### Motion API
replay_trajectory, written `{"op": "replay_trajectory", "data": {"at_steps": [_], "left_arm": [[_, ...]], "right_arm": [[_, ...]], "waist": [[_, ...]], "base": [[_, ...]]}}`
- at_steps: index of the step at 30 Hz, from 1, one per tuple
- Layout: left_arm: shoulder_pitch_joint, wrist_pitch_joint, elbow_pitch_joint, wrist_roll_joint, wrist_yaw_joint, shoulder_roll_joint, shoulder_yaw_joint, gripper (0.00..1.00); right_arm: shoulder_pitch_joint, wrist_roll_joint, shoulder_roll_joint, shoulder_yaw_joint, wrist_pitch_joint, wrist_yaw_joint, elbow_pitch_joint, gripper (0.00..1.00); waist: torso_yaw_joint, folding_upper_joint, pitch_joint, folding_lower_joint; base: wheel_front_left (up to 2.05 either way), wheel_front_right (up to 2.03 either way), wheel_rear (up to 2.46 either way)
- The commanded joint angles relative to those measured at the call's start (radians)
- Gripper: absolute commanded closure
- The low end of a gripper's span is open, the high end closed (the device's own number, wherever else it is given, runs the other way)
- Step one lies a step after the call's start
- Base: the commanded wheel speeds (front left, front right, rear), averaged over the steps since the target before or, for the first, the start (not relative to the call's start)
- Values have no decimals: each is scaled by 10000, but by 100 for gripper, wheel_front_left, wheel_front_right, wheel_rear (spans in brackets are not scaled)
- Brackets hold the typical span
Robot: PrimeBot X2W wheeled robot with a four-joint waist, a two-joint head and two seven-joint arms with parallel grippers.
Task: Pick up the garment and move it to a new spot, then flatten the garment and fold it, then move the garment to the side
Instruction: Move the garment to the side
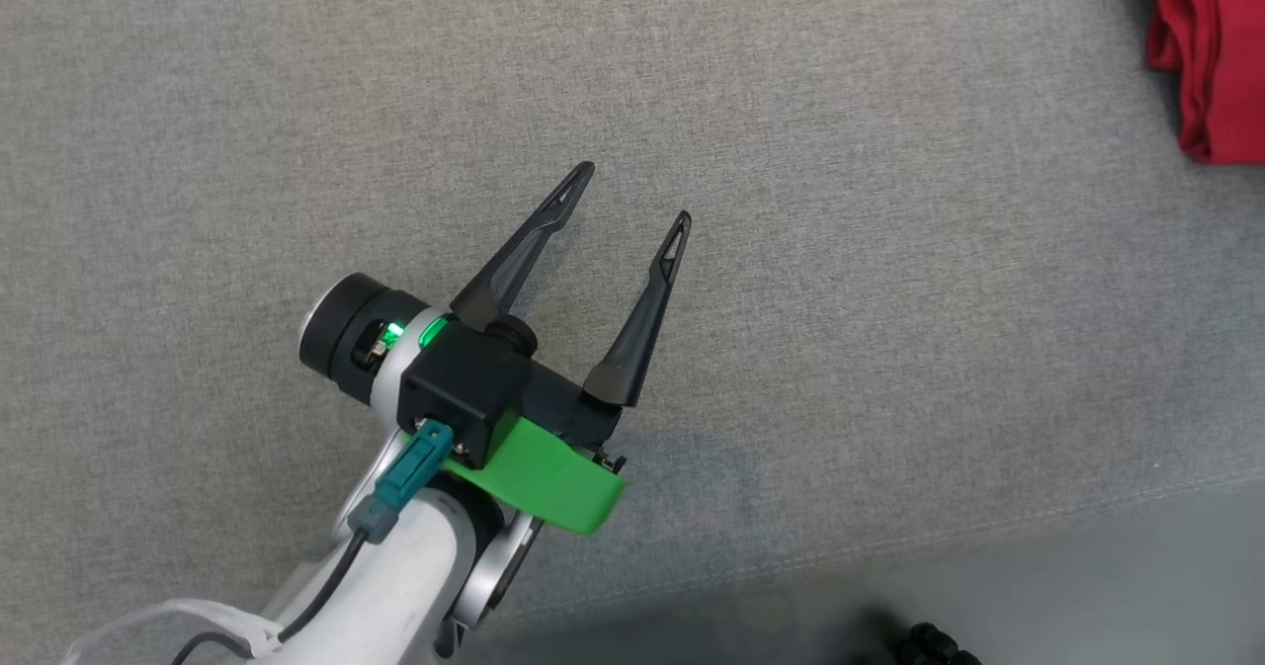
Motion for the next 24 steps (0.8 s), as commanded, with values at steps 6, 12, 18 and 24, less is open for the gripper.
{"op": "replay_trajectory", "data": {"at_steps": [6, 12, 18, 24], "left_arm": [[-205, 31, -30, -30, 10, 98, -14, 0], [-206, -89, 109, -103, 24, 28, -24, 0], [144, -437, 553, -211, 300, 89, 250, 0], [868, -796, 1370, -1024, 770, -58, 990, 0]], "right_arm": [[105, -666, 33, -512, -534, -18, -234, 0], [265, -935, 225, -733, -1006, -17, -173, 0], [626, -344, 635, -473, -2625, -17, 87, 0], [1484, 830, 913, 319, -4096, -17, 549, 0]], "waist": [[140, -1, 177, -1], [235, -1, -25, -1], [390, -1, -995, -1], [680, -1, -2554, -1]], "base": [[0, 0, 0], [0, 0, 0], [0, 0, 0], [0, 0, 0]]}}
